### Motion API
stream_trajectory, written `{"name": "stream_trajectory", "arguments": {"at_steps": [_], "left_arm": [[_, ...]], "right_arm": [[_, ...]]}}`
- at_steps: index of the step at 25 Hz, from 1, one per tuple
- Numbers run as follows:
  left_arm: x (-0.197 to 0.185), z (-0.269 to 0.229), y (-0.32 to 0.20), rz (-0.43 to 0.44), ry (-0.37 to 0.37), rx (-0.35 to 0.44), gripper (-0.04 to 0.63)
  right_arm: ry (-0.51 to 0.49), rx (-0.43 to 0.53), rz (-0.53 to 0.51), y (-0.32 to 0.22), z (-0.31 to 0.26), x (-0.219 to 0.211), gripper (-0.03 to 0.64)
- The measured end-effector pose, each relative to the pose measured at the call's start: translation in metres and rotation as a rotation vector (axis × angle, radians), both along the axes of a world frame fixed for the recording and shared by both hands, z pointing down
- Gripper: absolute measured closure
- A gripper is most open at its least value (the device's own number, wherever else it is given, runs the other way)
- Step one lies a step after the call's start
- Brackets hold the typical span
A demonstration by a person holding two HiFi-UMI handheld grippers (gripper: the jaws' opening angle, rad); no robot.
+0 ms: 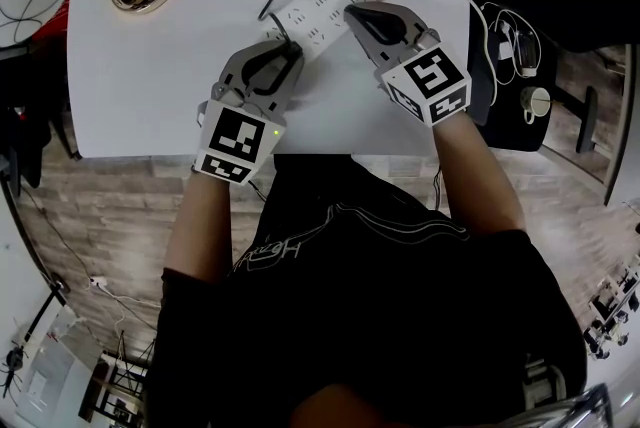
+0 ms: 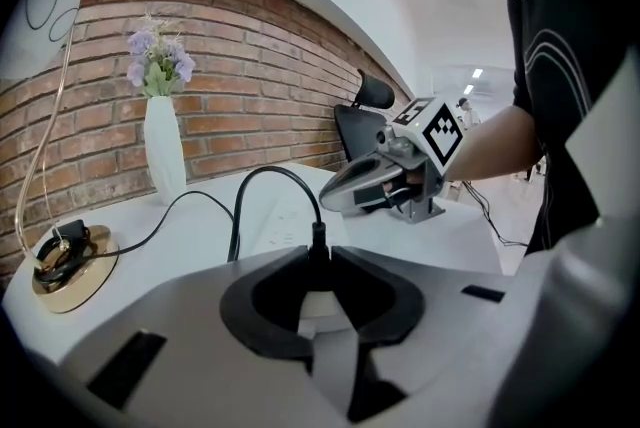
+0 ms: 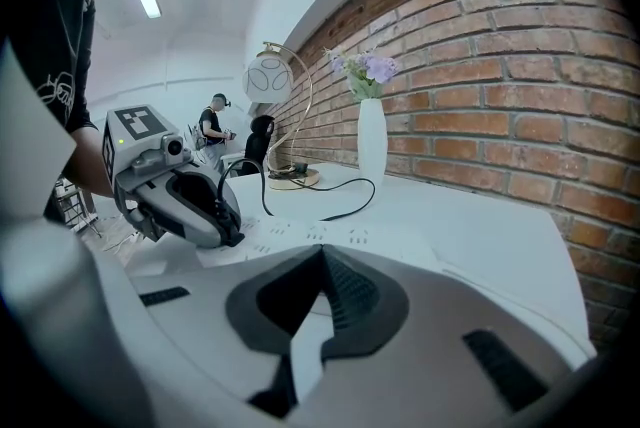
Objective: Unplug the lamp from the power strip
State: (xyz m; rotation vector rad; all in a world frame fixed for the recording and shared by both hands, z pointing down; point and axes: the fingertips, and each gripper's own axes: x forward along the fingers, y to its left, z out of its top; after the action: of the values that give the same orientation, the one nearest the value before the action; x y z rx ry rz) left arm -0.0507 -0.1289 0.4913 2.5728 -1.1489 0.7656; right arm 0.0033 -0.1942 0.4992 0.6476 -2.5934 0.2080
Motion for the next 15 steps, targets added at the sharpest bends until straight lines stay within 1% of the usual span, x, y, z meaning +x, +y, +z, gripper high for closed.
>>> {"name": "stream_trajectory", "arguments": {"at_steps": [3, 5, 12, 15], "left_arm": [[0.0014, -0.0008, 0.0008, 0.008, -0.023, 0.011, 0.529], [0.0013, -0.0012, 0.0006, 0.010, -0.025, 0.009, 0.529], [-0.0016, -0.0043, -0.0014, -0.032, 0.084, -0.070, 0.551], [-0.0029, -0.0037, -0.0022, -0.061, 0.166, -0.135, 0.550]], "right_arm": [[0.001, 0.006, 0.001, 0.0006, -0.0008, 0.0008, 0.620], [0.002, 0.012, 0.003, 0.0003, -0.0014, 0.0005, 0.620], [0.002, 0.013, 0.000, 0.0002, -0.0014, 0.0003, 0.620], [0.001, 0.009, -0.001, 0.0000, -0.0012, 0.0004, 0.620]]}}
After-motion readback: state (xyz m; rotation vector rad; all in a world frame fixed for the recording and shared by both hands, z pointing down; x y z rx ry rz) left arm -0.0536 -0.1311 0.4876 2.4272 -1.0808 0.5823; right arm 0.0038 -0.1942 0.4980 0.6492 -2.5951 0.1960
